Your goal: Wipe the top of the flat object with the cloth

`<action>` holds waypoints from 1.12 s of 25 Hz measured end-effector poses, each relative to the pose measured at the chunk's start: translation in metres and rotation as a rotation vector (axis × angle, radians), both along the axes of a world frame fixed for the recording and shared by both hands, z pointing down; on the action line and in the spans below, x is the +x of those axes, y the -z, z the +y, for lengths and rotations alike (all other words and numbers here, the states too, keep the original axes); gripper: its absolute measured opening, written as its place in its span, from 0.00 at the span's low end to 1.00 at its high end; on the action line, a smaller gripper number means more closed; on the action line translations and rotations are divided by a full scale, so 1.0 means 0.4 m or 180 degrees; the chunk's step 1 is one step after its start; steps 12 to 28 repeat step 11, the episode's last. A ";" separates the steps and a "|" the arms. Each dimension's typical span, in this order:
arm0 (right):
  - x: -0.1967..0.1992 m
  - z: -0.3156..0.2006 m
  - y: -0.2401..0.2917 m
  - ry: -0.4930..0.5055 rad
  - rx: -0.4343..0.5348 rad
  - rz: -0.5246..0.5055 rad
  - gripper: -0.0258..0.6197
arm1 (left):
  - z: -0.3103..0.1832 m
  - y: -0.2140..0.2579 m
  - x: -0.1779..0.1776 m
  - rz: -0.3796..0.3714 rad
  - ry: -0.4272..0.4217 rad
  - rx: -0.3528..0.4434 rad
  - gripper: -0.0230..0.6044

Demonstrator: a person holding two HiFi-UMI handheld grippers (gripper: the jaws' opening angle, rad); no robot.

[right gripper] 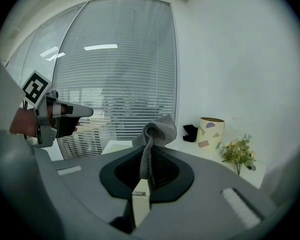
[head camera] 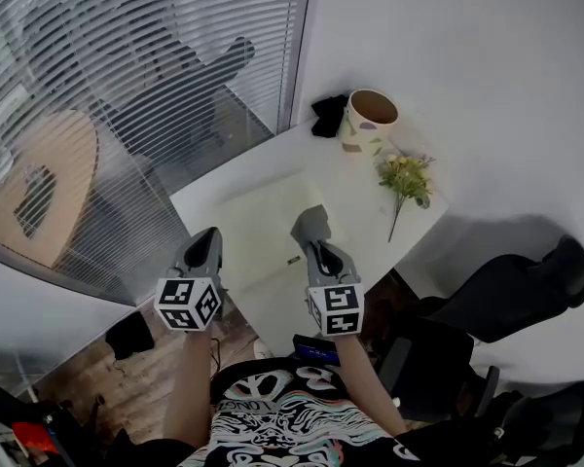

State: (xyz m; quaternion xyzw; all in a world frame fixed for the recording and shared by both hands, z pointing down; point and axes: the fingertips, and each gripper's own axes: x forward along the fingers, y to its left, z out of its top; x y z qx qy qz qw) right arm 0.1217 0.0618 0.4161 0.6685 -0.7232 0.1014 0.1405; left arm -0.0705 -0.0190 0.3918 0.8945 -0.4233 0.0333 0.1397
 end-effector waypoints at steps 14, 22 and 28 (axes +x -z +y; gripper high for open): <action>-0.001 -0.002 -0.016 0.0046 -0.0032 0.0009 0.06 | -0.007 -0.008 0.007 0.0028 -0.0011 -0.0010 0.13; -0.001 -0.002 -0.016 0.0046 -0.0032 0.0009 0.06 | -0.007 -0.008 0.007 0.0028 -0.0011 -0.0010 0.13; -0.001 -0.002 -0.016 0.0046 -0.0032 0.0009 0.06 | -0.007 -0.008 0.007 0.0028 -0.0011 -0.0010 0.13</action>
